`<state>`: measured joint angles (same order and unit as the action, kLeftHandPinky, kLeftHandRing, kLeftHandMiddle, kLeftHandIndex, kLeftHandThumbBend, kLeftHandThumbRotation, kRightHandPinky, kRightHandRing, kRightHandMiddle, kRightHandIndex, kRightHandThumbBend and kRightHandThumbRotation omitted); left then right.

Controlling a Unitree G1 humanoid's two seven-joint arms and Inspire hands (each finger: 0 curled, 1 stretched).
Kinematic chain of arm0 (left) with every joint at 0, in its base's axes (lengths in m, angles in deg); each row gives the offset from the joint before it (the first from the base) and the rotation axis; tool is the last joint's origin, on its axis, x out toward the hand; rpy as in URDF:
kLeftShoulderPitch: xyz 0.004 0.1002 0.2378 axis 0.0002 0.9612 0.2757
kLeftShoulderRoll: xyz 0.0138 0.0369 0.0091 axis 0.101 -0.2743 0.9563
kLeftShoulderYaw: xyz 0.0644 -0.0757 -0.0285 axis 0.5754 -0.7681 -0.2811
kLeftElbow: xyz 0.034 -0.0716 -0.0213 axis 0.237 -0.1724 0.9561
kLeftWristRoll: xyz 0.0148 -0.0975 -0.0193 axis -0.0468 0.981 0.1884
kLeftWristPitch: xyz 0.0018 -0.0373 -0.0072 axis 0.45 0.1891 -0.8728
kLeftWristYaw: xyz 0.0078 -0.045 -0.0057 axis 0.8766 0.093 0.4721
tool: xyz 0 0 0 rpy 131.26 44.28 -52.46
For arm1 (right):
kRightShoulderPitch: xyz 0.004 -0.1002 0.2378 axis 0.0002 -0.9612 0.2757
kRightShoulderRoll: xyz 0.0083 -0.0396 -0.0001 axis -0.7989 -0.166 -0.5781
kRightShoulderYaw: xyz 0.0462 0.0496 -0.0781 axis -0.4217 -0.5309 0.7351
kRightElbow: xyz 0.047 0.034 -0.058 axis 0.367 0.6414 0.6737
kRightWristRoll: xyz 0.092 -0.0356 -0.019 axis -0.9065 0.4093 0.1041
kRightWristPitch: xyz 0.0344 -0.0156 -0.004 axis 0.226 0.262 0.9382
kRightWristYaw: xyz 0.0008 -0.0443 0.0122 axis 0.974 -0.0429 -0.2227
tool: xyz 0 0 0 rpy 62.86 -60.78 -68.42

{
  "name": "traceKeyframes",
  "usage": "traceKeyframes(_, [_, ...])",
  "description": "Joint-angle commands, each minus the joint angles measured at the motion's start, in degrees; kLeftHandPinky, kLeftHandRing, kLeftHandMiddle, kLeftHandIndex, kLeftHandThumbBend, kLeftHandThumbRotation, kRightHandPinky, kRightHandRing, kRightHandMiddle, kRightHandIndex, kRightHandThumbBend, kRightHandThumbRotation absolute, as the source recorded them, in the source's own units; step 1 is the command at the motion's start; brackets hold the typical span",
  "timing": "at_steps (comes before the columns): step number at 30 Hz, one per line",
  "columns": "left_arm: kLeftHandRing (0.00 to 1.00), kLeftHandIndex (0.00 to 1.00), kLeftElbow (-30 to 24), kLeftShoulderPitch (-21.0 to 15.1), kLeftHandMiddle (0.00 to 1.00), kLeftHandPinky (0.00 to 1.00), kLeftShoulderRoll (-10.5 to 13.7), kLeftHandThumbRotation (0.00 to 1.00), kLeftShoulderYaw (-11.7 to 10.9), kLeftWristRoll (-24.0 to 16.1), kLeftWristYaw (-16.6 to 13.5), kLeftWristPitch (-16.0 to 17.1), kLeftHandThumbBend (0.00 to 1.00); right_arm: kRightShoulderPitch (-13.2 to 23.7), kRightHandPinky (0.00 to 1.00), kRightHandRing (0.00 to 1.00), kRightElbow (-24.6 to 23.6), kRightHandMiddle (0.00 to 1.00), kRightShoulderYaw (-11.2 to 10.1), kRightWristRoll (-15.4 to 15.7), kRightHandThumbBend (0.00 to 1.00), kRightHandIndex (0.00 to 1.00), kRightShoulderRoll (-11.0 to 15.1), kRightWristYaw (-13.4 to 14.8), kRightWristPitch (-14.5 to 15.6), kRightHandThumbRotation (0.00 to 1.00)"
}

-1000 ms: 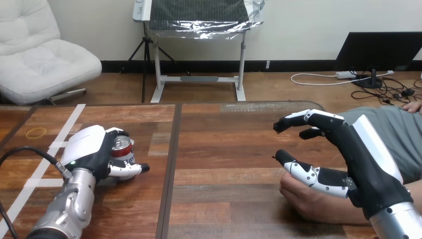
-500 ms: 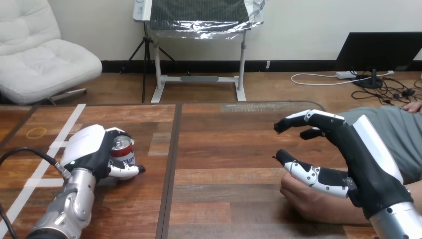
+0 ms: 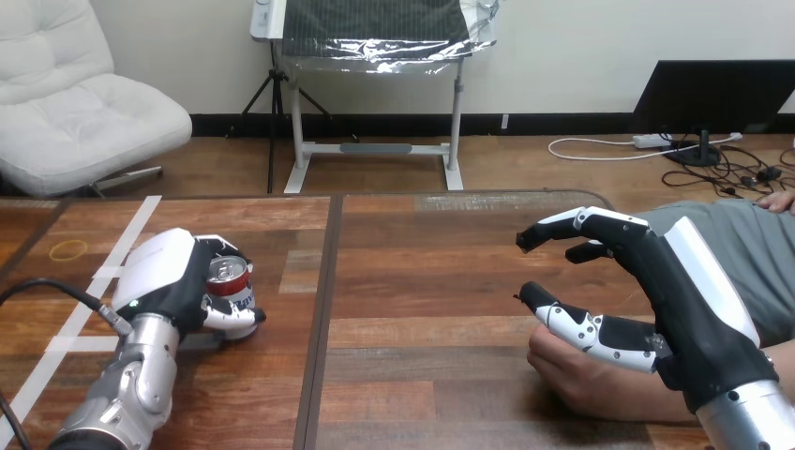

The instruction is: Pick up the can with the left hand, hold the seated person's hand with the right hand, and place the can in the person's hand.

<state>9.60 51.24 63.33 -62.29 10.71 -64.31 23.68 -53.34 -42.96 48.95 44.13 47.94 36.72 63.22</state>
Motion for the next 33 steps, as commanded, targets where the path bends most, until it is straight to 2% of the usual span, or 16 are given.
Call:
traceKeyframes(1, [0.51,0.57,0.2,-3.3,0.56,0.47,0.8,0.00,-0.9,0.4,-1.6,1.9,0.69,4.1,0.71,0.79,-2.8,0.73,-0.9,0.1,0.50,0.62,1.1,-0.2,0.0,0.00])
traceKeyframes(14, [0.49,0.55,0.2,-3.4,0.55,0.45,1.0,0.00,-1.4,0.6,-0.3,2.0,0.67,4.0,0.71,0.79,-2.7,0.73,-0.9,-0.2,0.50,0.62,1.0,-0.5,0.0,0.00])
traceKeyframes(33, [0.50,0.55,0.0,-3.3,0.55,0.45,0.8,0.00,-1.5,0.3,-0.3,1.5,0.68,3.8,0.70,0.79,-2.7,0.74,-1.0,0.2,0.49,0.62,1.1,-0.8,-0.2,0.00])
